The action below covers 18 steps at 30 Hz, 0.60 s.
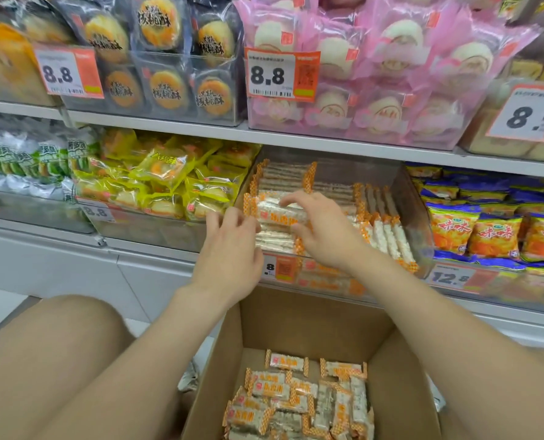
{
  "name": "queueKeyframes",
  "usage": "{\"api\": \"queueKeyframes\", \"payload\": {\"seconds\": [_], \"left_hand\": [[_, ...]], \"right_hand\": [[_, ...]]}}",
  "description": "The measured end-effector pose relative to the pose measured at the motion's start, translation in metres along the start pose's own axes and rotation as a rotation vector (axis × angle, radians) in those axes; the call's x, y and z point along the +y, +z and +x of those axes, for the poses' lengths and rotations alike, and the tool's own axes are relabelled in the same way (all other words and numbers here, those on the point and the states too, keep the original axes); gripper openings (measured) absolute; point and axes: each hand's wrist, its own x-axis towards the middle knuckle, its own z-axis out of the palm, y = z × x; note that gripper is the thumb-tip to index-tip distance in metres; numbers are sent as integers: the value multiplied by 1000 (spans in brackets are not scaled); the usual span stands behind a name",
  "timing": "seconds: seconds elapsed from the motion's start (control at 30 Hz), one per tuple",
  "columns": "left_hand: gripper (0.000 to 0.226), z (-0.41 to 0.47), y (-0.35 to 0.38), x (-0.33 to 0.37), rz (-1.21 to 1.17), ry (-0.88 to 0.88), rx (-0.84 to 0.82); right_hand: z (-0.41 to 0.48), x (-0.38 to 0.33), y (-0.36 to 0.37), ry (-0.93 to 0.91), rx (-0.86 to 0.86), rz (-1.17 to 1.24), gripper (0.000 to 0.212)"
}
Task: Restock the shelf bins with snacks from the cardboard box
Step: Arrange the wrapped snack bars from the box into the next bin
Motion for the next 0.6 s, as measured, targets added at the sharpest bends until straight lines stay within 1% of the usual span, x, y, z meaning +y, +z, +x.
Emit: {"api": "queueKeyframes", "payload": {"seconds": [0.07, 0.13, 0.2, 0.27, 0.37, 0.4, 0.5, 0.6], "left_hand": [[29, 0, 3, 0, 10, 7, 22], [28, 1, 4, -1, 25, 7, 31], [29, 1, 4, -3, 31, 10, 38], [29, 1, 5, -4, 42, 13, 30], [30, 3, 6, -2, 79, 16, 7], [31, 3, 6, -1, 84, 12, 2], [33, 1, 7, 2, 88, -3, -5], [32, -1, 5, 5, 108, -41, 6]], "right_hand": [[8, -4, 19, -12, 7, 17, 45], [13, -9, 31, 21, 79, 1, 46], [14, -15, 36, 75, 169, -107, 48], [14, -18, 39, 69, 231, -226, 50], [14, -17, 44, -41, 180, -333, 45], [15, -16, 43, -50, 166, -358, 47], [15, -15, 37, -22, 145, -375, 62], [14, -16, 33, -27, 83, -340, 57]]}}
